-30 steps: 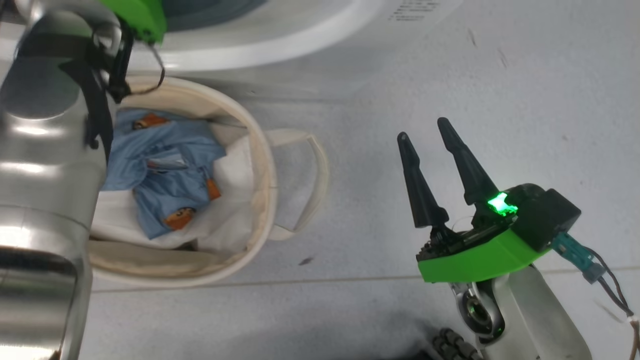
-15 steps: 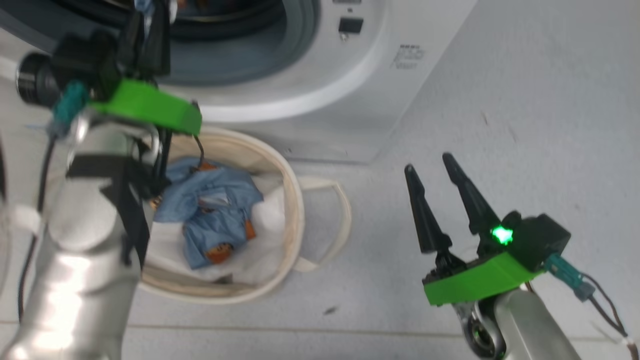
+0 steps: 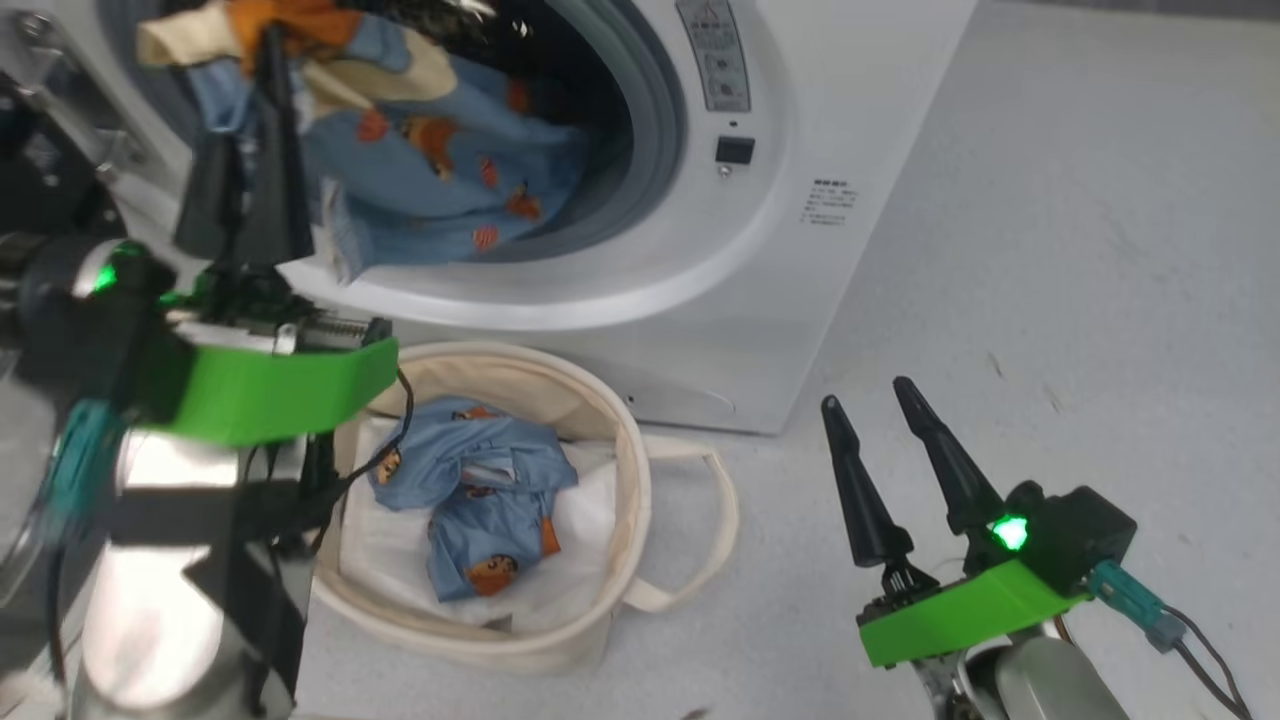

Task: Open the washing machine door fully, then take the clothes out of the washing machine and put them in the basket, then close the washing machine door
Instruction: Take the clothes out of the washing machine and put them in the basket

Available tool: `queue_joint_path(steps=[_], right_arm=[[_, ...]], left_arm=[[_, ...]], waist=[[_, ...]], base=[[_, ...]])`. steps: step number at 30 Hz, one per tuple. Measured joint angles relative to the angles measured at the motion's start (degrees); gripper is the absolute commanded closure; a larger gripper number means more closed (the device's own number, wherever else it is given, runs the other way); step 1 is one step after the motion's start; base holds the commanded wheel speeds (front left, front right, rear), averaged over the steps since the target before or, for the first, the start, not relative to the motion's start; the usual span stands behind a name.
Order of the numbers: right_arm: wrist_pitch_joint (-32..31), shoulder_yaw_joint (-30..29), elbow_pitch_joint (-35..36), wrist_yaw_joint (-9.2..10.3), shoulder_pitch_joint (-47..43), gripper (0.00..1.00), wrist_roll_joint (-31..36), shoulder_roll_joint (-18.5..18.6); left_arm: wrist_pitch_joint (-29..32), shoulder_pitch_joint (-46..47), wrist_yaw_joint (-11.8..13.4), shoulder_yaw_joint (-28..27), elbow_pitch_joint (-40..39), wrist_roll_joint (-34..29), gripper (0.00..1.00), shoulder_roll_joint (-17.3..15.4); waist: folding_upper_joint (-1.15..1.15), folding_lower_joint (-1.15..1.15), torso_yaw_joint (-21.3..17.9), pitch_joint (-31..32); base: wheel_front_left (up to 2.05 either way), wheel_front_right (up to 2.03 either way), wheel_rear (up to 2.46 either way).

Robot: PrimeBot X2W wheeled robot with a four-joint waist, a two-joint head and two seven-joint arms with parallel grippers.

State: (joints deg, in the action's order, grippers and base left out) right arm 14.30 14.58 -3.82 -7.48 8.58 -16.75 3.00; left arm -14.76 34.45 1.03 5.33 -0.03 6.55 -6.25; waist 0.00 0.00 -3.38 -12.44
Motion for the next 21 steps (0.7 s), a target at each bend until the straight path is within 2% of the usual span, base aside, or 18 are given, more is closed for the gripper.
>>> queue_joint_path(steps=[5,9,21], right_arm=[[0.0,-0.2,0.0,0.00,-1.2,0.00,0.0,0.0],[0.0,-0.2,0.0,0.00,-1.6,0.00,0.0,0.0],[0.0,0.0,-0.3,0.00,-1.9,0.00,0.0,0.0]], left_arm=[[0.0,-3.4,0.1,-0.5,-6.4,-1.9,1.00,0.7],[0.0,-4.4,1.5,-2.1,-11.6,-3.4,1.00,1.0],[-0.1,-6.3,1.5,-3.4,-15.6,-3.8,1.00,1.9]], waist=[[0.00,0.00,0.9,2.1],[0.00,0.00,1.4,2.8],[0.00,0.00,1.9,2.7]], base=[[0.00,0.00,0.00],[0.00,0.00,0.00],[0.00,0.00,0.00]])
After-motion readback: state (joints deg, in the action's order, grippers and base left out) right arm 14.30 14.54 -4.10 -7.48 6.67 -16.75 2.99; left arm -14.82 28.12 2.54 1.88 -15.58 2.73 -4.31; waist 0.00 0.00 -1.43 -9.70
